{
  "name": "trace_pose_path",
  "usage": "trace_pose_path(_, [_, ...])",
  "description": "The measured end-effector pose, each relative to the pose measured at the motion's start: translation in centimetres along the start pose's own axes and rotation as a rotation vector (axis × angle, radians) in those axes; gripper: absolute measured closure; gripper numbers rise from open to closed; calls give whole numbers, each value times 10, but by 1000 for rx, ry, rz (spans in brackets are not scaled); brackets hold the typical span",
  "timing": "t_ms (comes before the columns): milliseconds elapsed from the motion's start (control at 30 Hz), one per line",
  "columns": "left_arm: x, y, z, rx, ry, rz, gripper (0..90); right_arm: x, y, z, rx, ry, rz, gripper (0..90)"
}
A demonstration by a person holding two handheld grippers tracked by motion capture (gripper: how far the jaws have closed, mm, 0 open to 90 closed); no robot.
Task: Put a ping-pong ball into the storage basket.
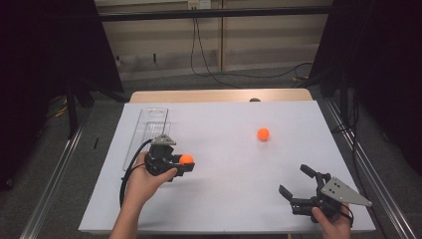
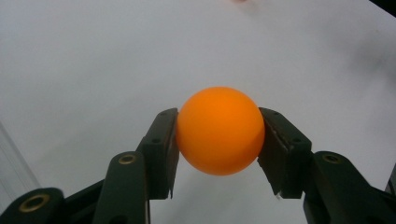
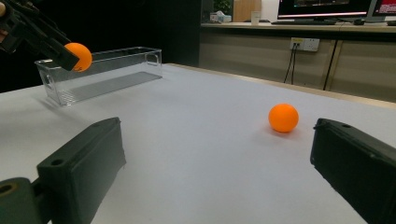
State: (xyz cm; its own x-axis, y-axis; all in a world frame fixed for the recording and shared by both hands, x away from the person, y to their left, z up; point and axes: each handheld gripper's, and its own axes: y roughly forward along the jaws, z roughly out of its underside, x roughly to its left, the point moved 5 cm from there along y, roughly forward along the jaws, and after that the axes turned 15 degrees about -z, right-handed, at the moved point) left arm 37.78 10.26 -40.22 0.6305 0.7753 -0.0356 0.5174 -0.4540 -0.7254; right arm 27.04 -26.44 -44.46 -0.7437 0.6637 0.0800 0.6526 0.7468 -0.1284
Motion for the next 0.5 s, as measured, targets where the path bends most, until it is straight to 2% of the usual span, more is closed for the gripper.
trace_pose_path(333, [5, -2, -3, -5, -19, -11, 509, 0, 0, 0, 0, 4, 1, 23])
trace_pose_path(433, [7, -2, -4, 0, -10, -18, 508, 0, 0, 0, 0, 3, 0, 23])
trace_pose_path(500, [7, -3, -5, -6, -22, -18, 508, 0, 0, 0, 0, 3, -1, 23])
